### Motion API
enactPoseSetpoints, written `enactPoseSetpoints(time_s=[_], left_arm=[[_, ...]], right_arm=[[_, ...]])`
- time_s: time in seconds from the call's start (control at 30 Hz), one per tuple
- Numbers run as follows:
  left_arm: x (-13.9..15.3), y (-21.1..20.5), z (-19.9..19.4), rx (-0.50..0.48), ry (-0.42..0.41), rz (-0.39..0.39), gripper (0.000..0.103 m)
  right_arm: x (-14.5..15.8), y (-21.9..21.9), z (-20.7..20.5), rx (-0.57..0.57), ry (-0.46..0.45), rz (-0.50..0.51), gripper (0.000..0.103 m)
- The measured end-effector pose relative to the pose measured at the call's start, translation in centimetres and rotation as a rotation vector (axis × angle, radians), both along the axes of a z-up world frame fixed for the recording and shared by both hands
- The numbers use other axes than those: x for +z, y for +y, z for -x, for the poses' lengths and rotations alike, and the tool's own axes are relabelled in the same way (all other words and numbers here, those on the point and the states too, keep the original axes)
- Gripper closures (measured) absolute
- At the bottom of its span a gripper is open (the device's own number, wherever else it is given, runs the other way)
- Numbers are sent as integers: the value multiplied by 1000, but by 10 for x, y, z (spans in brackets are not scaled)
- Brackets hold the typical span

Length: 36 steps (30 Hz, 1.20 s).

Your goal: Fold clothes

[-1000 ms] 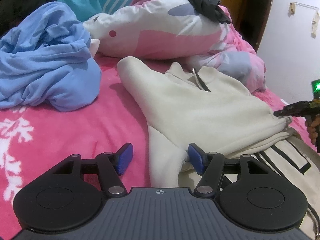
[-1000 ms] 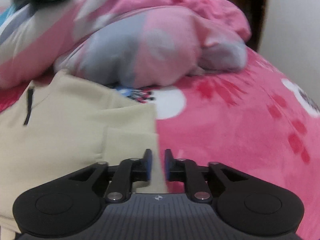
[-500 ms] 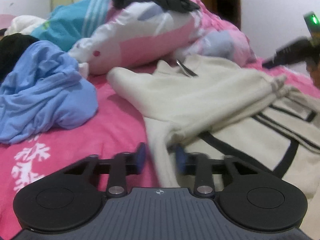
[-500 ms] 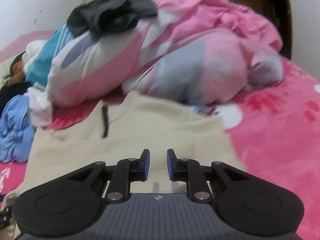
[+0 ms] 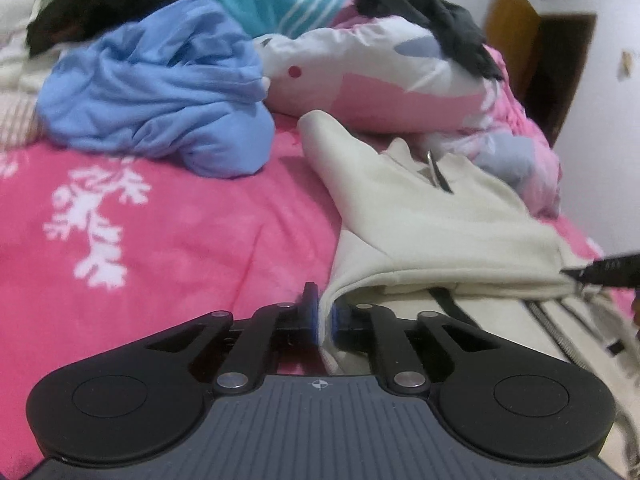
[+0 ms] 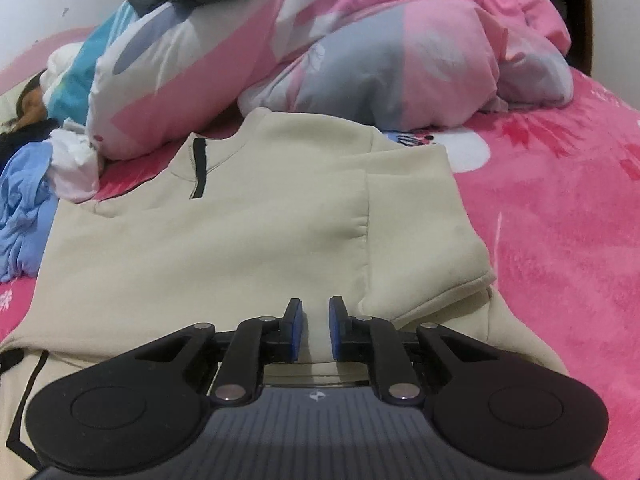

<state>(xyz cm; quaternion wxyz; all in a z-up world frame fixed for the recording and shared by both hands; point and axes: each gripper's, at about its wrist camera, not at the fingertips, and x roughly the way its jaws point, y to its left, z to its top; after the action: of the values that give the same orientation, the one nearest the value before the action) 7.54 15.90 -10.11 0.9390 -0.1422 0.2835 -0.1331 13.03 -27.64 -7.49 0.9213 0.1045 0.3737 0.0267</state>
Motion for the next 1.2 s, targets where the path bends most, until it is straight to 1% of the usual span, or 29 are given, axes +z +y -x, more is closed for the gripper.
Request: enactPoseSetpoints(time_s=[0.03, 0.1, 0.2, 0.27, 0.33, 0.43, 0.47, 0.53, 0.6, 0.67, 0.7, 0.73, 0.8, 0.87, 0.97, 1.0, 1.1, 1.13, 1.2], left_arm=[[1, 2, 2, 4, 5, 14, 87], [8, 3, 11, 15, 0, 10, 84], [26, -3, 24, 35, -40, -57, 78], [40, -12, 18, 28, -73, -79, 77], [55, -24, 7, 14, -99, -96, 73], [68, -49, -25, -37, -116, -106, 73], [69, -57, -36, -53, -125, -113, 73], [62, -74, -67, -69, -101, -142, 72], [42, -84, -99, -30, -18, -205, 72], [21, -89, -127, 22, 73, -267, 71], [13, -85, -131, 35, 79, -252, 68], [11, -81, -131, 38, 70, -228, 67], [13, -80, -130, 42, 65, -223, 67], [20, -84, -127, 58, 43, -238, 67], [36, -87, -131, 68, -4, -213, 66], [39, -89, -137, 78, -8, -216, 66], [26, -89, -172, 140, 64, -265, 66], [17, -86, -184, 177, 95, -278, 65], [5, -72, -192, 211, 101, -229, 65]], right_arm=[[1, -1, 0, 5, 2, -4, 88], [9, -1, 3, 23, -15, 8, 88], [30, 3, 14, 75, -120, 48, 87], [45, 5, 16, 104, -190, 83, 87], [54, 8, 12, 121, -247, 135, 87], [51, 9, -2, 123, -293, 176, 87], [43, 7, -8, 118, -272, 167, 87], [28, 3, -19, 107, -227, 148, 87], [2, -4, -27, 73, -147, 137, 88], [-19, -11, -27, 49, -136, 114, 89], [-19, -13, -25, 49, -144, 104, 89], [-19, -14, -23, 49, -151, 98, 89], [-21, -12, -23, 52, -156, 109, 89], [-22, -11, -22, 53, -162, 107, 88], [-23, -13, -20, 50, -172, 89, 88], [-23, -13, -20, 49, -174, 88, 88], [-21, -9, -19, 50, -177, 109, 88], [-21, -9, -19, 50, -178, 116, 88], [-21, -8, -19, 51, -180, 119, 88]])
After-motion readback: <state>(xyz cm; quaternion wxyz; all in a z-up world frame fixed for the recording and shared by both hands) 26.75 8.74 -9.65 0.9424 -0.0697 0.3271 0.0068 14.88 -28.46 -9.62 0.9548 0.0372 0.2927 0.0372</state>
